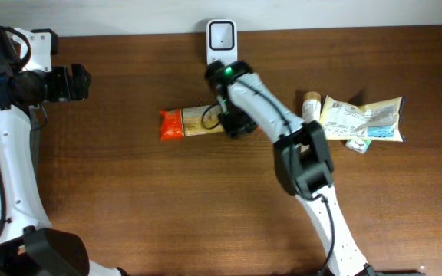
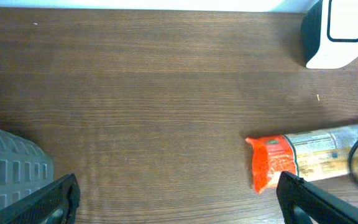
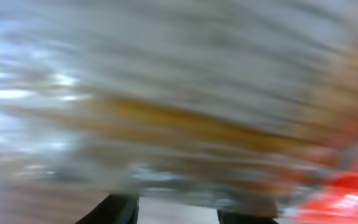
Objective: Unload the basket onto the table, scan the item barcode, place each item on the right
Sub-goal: 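Lift the spaghetti package and hold it before the scanner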
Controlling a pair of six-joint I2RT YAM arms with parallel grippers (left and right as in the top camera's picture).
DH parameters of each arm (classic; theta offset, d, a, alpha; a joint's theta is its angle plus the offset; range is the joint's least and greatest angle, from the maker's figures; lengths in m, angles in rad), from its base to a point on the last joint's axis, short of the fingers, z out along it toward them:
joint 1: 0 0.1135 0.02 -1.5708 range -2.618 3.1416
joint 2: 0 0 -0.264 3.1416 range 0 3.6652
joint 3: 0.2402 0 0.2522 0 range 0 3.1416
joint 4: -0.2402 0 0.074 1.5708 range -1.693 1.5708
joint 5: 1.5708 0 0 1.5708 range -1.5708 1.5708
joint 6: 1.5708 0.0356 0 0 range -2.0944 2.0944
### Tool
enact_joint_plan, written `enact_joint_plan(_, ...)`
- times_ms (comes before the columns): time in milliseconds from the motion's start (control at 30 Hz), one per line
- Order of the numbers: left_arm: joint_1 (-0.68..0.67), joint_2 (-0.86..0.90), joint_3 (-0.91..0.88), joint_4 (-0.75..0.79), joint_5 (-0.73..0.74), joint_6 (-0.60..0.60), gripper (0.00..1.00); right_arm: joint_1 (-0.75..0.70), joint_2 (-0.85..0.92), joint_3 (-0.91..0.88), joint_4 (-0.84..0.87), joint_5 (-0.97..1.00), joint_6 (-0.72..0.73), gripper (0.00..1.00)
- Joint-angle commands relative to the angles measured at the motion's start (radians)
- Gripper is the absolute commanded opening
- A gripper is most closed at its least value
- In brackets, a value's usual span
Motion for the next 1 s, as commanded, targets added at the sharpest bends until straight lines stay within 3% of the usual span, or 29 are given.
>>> enact_joint_plan(0, 0.007, -0.021, 0.005, 0.001, 0.008, 0.016, 0.99, -0.077, -0.009, 0.032, 0.01, -0.15, -0.02, 0.39)
enact_joint_plan(133, 0.007, -0.021, 0.005, 0.001, 0.008, 0.016, 0.99, -0.062, -0.124, 0.036, 0.087, -0.313, 0.021, 0.36)
enact_joint_plan(300, 0.007, -0.021, 0.005, 0.001, 0.008, 0.016, 0.99, 0.064, -0.299, 0.036, 0.118, 0.039, 0.304, 0.35)
enact_joint_plan(400, 0.007, -0.021, 0.005, 0.001, 0.008, 0.016, 0.99, 0.128, -0.306, 0.026, 0.124, 0.073, 0.38, 0.4)
enact_joint_plan(433, 0.007, -0.021, 0.005, 0.001, 0.008, 0.016, 0.99, 0.137, -0.305, -0.003, 0.146, 0.071, 0.428, 0.49)
enact_joint_plan(500, 0.007, -0.021, 0.005, 0.001, 0.008, 0.016, 0.99, 0.135, -0.305, -0.097, 0.234, 0.047, 0.571, 0.99)
enact_joint_plan(633, 0.007, -0.021, 0.005, -0.002, 0.008, 0.016, 0.99, 0.122, -0.305, -0.343, 0.549, -0.179, 0.723, 0.99)
enact_joint_plan(733, 0.007, -0.021, 0.005, -0.002, 0.008, 0.016, 0.99, 0.129, -0.305, -0.477, 0.748, -0.229, 0.885, 0.99)
enact_joint_plan(967, 0.007, -0.021, 0.005, -0.002, 0.008, 0.016, 0.99, 0.195, -0.274, -0.519, 0.892, -0.129, 1.071, 0.99)
